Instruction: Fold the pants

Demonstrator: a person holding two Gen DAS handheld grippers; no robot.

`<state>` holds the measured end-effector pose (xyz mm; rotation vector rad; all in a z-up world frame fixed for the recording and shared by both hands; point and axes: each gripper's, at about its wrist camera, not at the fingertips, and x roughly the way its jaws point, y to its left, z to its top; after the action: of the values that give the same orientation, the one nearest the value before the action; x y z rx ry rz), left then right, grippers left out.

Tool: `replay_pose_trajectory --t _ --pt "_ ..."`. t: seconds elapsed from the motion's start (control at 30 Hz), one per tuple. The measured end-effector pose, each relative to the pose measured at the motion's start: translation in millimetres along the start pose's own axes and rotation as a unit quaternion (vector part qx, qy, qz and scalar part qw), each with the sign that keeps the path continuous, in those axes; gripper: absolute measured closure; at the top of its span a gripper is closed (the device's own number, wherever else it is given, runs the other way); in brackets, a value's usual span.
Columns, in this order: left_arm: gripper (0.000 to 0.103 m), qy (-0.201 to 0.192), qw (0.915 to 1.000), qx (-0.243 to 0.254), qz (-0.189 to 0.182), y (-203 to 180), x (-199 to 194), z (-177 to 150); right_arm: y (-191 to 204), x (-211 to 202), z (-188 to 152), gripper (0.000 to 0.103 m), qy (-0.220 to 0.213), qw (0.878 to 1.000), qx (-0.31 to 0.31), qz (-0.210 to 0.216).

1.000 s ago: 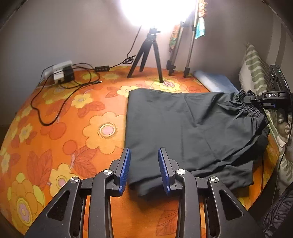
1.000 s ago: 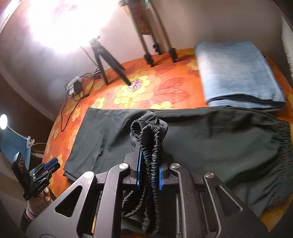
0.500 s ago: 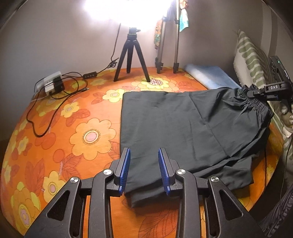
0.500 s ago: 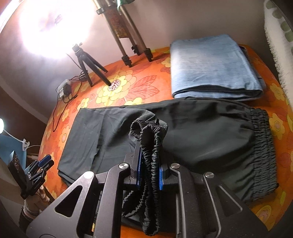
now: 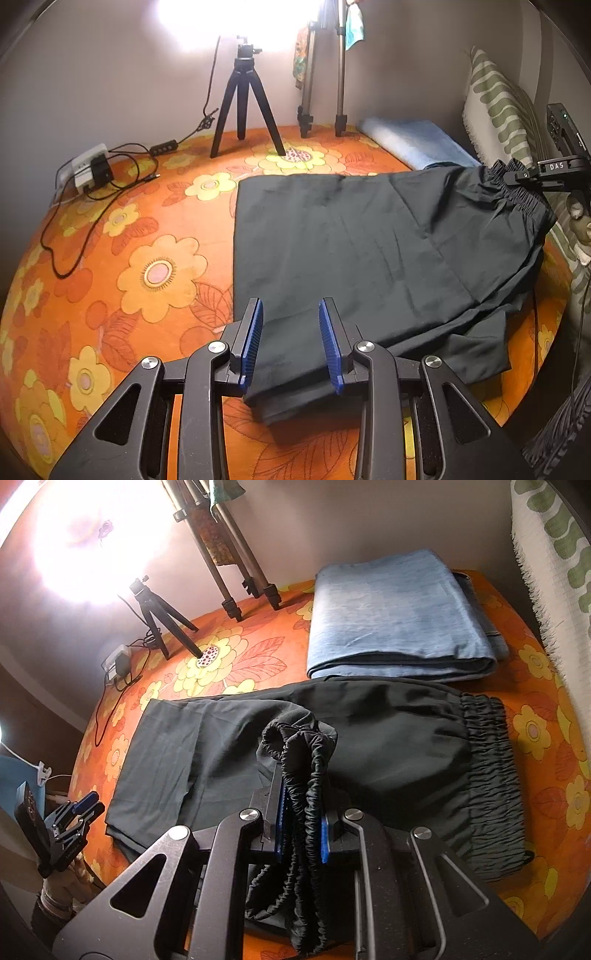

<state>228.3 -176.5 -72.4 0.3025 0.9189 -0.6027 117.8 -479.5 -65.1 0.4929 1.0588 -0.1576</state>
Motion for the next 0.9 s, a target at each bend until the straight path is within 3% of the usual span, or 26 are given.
replay_pose_trajectory --t 0.27,0.9 --pt "0.073 0.005 1.0000 -0.001 -0.008 -4.6 7.1 -2.7 -20.2 -5.1 2.1 0.088 -0.001 1.000 0.006 0.003" --pt "0.073 0.031 0.9989 0.016 -0.032 -21.8 23.3 -4.7 -82.8 10.6 15.8 0.086 0.004 0.998 0.031 -0.047"
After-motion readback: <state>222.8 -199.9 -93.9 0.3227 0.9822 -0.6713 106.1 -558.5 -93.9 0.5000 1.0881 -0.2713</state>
